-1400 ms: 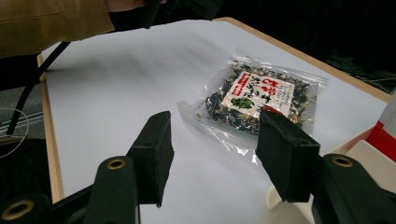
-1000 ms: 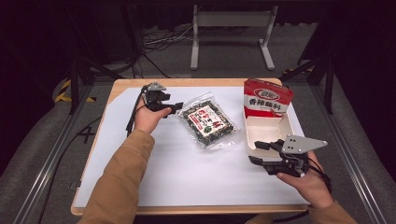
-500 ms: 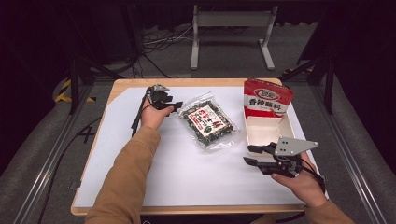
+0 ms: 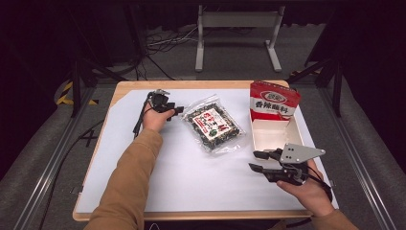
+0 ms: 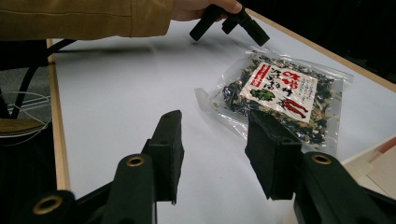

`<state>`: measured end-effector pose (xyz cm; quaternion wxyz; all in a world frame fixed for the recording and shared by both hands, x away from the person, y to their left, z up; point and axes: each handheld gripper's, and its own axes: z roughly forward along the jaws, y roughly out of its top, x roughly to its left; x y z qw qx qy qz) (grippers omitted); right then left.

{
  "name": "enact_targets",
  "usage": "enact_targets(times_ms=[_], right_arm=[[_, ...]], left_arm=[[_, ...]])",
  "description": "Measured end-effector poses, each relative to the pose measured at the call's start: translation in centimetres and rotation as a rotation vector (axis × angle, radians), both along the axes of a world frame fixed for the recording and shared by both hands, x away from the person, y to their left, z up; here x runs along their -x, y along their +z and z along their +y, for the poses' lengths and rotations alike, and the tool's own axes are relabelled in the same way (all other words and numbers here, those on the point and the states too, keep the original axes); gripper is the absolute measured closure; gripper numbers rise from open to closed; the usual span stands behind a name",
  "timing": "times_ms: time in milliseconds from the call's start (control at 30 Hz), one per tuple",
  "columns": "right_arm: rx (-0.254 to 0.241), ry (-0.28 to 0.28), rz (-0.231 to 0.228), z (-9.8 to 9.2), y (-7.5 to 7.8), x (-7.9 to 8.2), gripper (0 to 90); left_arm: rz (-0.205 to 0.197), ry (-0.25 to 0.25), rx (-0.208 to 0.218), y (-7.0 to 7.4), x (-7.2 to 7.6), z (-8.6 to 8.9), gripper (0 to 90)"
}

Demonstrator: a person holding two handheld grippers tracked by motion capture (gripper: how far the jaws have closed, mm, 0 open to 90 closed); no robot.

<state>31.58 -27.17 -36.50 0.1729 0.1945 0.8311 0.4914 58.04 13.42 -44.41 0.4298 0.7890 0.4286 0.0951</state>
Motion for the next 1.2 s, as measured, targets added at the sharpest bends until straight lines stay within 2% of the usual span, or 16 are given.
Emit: enact_targets(times_ms=[67,433,633,867,1033,1200], right_arm=[[0.003,0.003,0.002,0.1,-0.1,0.0,54.5],[0.001,0.01,0.008,0.2,-0.8,0.1,52.3],[-0.002,0.015,0.01,0.3,-0.9,0.1,50.9],[0.0,0.022,0.008,0.7,-1.1,0.1,49.9],[-0.002,0.025,0.006,0.7,-1.1,0.1,49.8],[0.002,0.027,0.003,0.8,-1.2,0.1,49.7]], left_arm=[[0.008,-0.01,-0.009,-0.3,0.0,-0.2,48.4],[0.049,-0.017,-0.004,-0.7,-0.2,-0.6,59.4],[0.057,-0.019,0.005,-0.8,-0.2,-0.7,63.6],[0.063,-0.025,-0.003,-0.7,-0.1,-0.8,68.5],[0.058,-0.028,-0.005,-0.8,-0.1,-0.8,68.9],[0.057,-0.011,-0.002,-0.9,0.0,-0.7,73.5]])
